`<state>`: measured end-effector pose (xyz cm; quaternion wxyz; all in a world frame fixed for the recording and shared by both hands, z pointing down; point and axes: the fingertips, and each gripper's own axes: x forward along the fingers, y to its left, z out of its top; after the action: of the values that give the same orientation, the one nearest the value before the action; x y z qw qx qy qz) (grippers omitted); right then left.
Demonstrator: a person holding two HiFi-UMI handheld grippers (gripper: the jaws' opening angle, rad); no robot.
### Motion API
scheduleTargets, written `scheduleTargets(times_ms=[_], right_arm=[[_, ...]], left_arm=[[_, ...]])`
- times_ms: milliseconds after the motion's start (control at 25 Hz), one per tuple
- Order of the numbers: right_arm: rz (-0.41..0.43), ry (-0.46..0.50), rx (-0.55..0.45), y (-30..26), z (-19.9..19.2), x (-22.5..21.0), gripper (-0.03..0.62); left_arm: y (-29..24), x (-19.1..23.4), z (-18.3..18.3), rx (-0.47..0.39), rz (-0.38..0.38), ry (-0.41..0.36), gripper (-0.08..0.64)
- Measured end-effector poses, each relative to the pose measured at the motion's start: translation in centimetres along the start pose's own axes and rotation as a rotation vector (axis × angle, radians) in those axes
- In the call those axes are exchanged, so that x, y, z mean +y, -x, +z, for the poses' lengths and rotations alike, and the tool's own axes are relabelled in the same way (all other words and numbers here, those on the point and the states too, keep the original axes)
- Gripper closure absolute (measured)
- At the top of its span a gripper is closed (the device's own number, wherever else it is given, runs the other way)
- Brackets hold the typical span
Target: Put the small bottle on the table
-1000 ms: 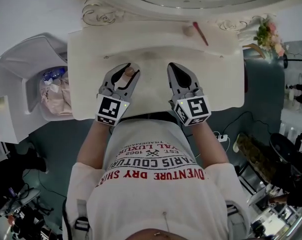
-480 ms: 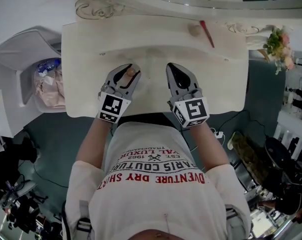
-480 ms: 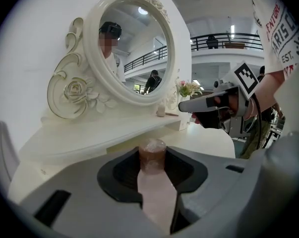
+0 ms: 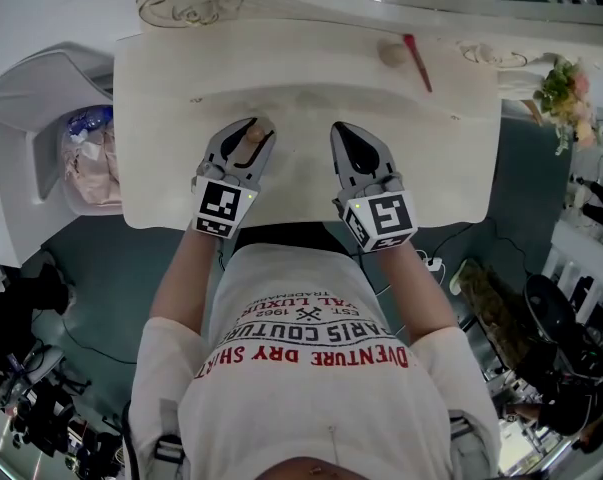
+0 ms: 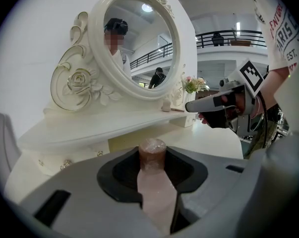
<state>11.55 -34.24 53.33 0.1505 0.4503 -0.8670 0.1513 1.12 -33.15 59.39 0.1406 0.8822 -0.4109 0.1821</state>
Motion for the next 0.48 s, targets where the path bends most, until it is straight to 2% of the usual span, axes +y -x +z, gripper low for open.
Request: scheduleTargets(times_ms=[280, 400, 480], right_arm=[[0.010, 0.000, 0.004, 0.4, -0.1, 0.4, 0.594], [0.011, 0.002, 0.002, 0.7, 0.1, 0.6, 0.594], [0.011, 0.005, -0.003, 1.1, 0.4, 0.8, 0.594]], left_arm=[[0.1, -0.7, -0.5, 0.015, 0.005, -0.029, 0.417], [0.1, -0.8, -0.5, 0.016, -0.010, -0.010, 0.417], [0.1, -1.0, -0.6, 0.023, -0.019, 0.003, 0.383]])
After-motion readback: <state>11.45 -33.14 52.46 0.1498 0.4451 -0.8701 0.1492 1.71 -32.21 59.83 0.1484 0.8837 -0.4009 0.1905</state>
